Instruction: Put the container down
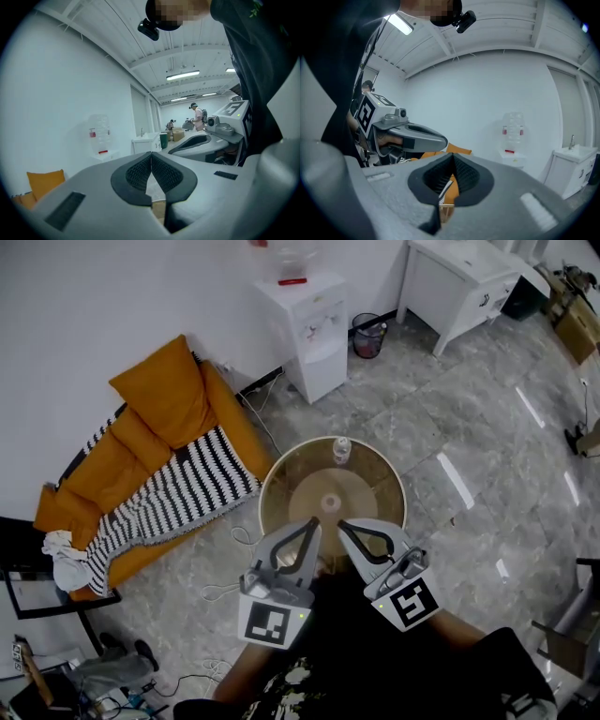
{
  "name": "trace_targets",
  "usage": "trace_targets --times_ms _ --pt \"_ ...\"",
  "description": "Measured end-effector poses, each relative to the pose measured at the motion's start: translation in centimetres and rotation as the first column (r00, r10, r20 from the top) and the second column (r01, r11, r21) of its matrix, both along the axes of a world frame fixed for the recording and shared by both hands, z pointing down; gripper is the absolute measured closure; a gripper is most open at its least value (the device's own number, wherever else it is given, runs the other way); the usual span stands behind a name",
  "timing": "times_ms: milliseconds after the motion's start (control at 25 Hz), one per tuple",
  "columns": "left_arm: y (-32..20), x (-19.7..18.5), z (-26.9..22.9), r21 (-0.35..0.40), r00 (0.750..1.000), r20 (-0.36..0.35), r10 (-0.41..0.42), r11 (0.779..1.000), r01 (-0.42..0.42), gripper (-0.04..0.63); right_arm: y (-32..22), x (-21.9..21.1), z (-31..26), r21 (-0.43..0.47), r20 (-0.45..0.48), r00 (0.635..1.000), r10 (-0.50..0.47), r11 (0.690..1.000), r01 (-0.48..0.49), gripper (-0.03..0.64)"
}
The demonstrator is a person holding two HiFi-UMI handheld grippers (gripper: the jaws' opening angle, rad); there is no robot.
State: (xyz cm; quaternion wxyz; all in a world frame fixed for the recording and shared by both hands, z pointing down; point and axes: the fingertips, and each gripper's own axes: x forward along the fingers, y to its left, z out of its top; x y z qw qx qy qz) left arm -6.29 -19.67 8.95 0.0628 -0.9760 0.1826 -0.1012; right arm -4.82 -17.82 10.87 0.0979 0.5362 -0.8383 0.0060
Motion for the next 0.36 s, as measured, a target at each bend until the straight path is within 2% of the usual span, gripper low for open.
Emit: trace_targets --times_ms 360 --pt "0.83 -0.37 1.15 -0.007 1.0 0.004 0.001 1.0 0.0 0.581 1.07 -0.55 1.21 -0.016 -0.012 1.0 -0.002 1.0 0.002 0.623"
